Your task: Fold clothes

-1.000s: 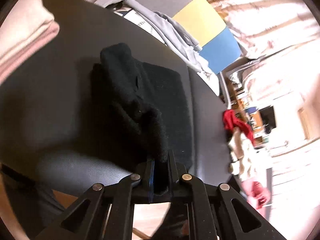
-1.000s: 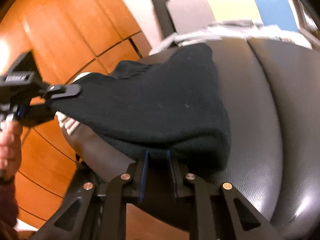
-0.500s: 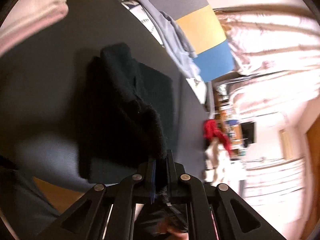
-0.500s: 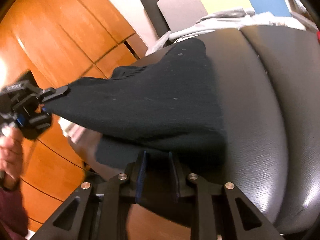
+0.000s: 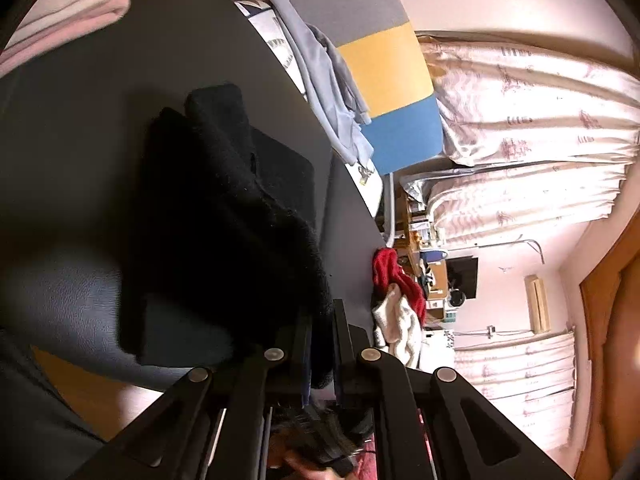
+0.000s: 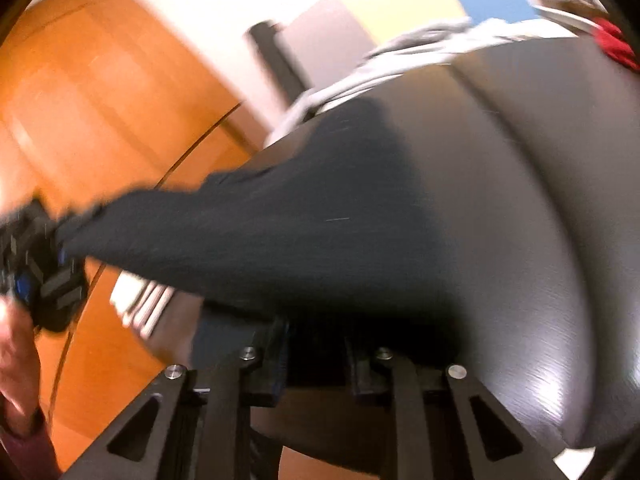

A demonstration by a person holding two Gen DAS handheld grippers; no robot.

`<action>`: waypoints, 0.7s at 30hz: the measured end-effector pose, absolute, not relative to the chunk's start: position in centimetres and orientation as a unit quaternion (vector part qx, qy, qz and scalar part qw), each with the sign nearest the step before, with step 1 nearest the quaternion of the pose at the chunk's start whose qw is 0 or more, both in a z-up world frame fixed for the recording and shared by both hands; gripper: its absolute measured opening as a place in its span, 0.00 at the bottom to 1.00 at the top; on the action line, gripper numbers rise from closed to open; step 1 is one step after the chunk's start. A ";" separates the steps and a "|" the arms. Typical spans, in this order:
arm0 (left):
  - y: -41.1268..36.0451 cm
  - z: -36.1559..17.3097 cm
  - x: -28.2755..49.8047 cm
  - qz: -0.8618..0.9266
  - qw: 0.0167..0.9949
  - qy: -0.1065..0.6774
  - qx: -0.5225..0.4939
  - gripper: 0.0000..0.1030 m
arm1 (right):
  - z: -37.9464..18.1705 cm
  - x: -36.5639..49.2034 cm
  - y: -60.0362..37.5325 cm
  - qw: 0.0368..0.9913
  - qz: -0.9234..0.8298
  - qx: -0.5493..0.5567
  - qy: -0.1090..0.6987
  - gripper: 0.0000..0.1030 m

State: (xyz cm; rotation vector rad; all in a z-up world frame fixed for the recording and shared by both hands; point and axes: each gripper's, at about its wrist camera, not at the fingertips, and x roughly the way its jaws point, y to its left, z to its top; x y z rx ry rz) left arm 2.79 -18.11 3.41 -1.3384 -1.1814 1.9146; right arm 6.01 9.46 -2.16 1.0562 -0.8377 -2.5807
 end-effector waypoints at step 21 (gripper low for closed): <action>-17.4 -5.7 4.5 0.780 0.175 -0.323 -0.507 0.10 | 0.5 3.3 7.6 0.156 -0.892 0.422 -0.055 0.20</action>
